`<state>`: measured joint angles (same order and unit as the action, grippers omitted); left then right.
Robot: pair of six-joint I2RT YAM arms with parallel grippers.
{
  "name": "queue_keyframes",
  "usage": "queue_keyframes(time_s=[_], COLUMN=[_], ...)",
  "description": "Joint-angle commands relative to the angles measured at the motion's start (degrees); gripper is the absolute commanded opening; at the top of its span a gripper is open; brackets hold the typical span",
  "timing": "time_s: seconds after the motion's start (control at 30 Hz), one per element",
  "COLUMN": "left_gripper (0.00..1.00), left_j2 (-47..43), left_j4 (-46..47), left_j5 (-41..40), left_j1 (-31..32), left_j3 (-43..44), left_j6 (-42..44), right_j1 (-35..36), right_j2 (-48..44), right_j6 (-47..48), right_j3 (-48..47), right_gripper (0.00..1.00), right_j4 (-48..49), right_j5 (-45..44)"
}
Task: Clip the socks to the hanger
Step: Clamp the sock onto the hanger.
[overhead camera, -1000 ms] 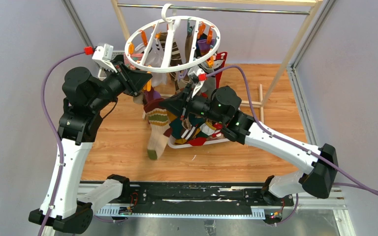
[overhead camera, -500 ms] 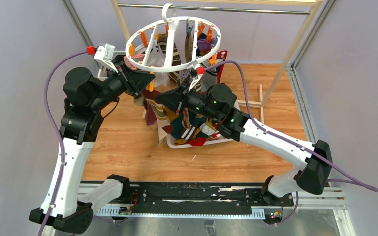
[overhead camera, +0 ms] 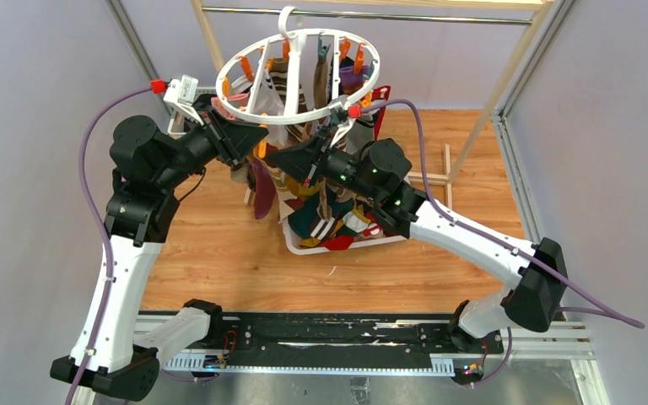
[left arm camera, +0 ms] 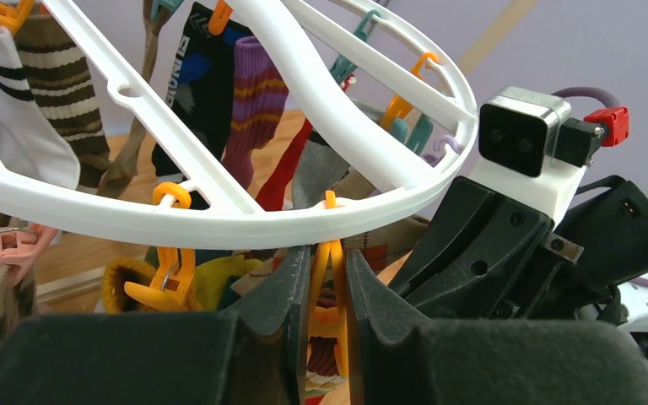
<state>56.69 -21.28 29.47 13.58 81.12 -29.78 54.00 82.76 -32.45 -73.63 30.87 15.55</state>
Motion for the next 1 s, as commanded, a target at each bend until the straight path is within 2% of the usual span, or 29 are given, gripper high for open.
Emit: queue_keyframes(time_s=[0.0,0.53,0.97], left_gripper=[0.01,0.01,0.0], left_j2=[-0.79,-0.93,-1.18], left_j4=[0.3,1.09,2.89], left_j5=[3.65,4.25,6.15], left_j1=[-0.14,-0.14,-0.14], left_j3=[-0.57,-0.72,-1.35], left_j6=[-1.38,-2.17,-4.52], right_j1=[-1.47,-1.79,-2.71], right_j2=[0.65,-0.24,2.51], right_j6=[-2.74,-1.79,-7.19], right_j3=[0.79,4.9,4.79], right_gripper=[0.0,0.0,0.0], right_j4=[4.94,5.15,14.56], right_j5=[2.46,10.71,13.19])
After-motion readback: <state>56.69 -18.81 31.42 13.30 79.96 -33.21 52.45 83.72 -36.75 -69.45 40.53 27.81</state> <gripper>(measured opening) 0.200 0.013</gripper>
